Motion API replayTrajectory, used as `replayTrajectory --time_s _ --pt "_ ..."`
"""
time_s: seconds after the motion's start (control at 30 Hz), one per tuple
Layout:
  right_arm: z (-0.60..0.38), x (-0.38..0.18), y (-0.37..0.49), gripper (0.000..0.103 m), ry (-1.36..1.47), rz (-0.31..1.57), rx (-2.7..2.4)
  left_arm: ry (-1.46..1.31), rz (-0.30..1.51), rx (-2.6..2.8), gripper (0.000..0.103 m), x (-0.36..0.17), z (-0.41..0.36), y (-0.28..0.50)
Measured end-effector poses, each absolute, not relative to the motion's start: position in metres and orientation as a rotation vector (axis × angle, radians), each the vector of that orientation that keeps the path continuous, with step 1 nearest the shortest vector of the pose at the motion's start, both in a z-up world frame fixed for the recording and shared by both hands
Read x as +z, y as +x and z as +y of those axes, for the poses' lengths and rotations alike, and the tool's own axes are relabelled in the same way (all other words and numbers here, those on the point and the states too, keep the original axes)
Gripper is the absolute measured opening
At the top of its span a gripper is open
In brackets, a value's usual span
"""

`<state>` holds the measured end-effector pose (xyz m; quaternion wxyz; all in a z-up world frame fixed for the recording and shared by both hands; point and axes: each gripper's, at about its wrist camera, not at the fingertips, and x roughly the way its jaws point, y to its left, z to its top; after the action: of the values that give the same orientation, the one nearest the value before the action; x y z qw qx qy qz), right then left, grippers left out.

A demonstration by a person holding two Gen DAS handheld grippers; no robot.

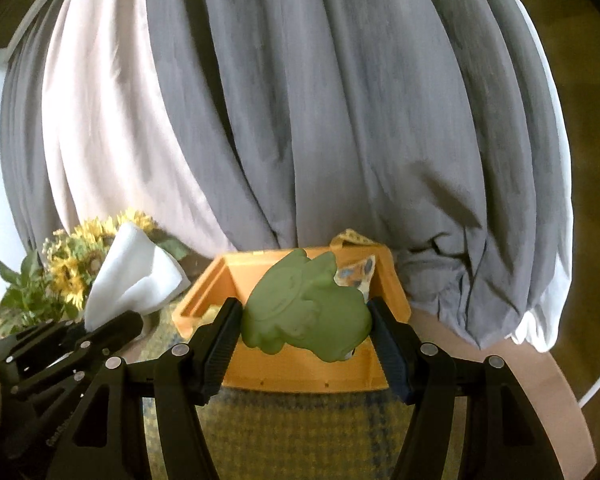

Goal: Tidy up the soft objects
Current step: 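Carry the white cloth and green frog over the crate with both grippers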

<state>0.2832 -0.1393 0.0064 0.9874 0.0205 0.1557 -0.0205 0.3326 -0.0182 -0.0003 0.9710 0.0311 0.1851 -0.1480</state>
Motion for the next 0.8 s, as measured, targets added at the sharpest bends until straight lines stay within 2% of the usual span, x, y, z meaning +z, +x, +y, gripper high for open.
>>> replayTrajectory --time_s 0.5,0.8 --pt "-0.139 0.032 0.308 0.065 0.001 0.223 -0.057 0.086 0.279 -0.28 0.015 0.022 -0.019 0.359" --pt "-0.144 0.032 0.348 0.065 -0.048 0.242 -0.088 0.114 0.301 -0.263 0.015 0.015 -0.025 0.397"
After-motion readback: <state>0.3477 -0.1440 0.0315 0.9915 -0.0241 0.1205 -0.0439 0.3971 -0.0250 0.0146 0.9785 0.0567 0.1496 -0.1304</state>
